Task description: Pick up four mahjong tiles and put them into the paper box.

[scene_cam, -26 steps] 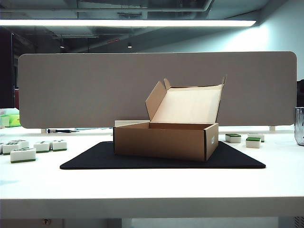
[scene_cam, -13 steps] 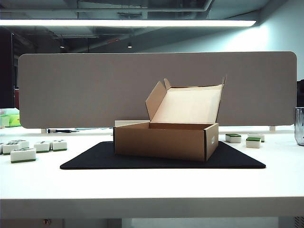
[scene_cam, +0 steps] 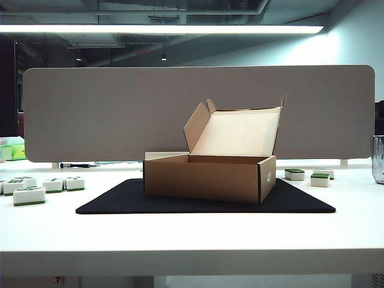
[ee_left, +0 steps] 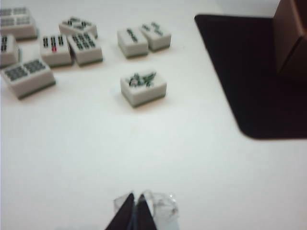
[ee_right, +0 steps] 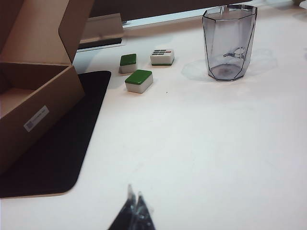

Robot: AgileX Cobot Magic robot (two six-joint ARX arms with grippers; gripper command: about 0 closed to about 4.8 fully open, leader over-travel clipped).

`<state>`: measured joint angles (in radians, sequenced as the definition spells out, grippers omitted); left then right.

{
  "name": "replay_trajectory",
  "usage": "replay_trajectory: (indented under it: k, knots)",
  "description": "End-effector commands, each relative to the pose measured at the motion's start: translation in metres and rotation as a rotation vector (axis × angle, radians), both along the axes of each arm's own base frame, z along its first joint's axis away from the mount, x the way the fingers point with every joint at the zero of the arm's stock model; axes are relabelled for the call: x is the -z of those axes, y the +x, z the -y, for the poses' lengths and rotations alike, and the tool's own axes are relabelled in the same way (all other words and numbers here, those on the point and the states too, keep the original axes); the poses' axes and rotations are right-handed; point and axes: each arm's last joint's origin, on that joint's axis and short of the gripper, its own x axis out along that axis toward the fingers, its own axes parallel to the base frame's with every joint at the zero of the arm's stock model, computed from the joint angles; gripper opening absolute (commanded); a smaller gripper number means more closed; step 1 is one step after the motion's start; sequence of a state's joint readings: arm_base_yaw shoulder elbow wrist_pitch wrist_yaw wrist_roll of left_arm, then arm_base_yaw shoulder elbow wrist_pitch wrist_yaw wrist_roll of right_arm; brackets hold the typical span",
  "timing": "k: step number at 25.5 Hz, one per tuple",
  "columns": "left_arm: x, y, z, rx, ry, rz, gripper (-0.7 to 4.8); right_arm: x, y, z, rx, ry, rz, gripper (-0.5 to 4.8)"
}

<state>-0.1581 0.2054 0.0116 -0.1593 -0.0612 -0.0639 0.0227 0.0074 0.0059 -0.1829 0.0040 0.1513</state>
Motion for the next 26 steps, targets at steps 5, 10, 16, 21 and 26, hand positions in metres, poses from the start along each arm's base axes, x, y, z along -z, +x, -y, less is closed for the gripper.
replay_trajectory:
  k: [5, 10, 16, 21, 26]
  knots:
    - [0.0022, -0.0002, -0.0003, -0.001, 0.009, -0.008, -0.06, -0.0004, -0.0003, 0.0, 0.0, -0.002, 0.007, -0.01]
    - [0.0019, -0.0002, 0.001, 0.037, -0.013, -0.007, -0.05, -0.0005, -0.0003, 0.0, 0.0, -0.002, 0.007, -0.01]
    - [0.0017, -0.0002, 0.0012, 0.042, -0.015, -0.005, -0.05, -0.0004, -0.0003, 0.0, 0.0, -0.002, 0.007, -0.01]
    - [0.0017, -0.0002, 0.0012, 0.042, -0.014, -0.005, -0.05, -0.0004, -0.0003, 0.0, 0.0, -0.002, 0.007, -0.01]
    - [0.0016, -0.0006, 0.0011, 0.043, -0.012, -0.004, -0.05, -0.0005, -0.0003, 0.0, 0.0, -0.002, 0.007, -0.01]
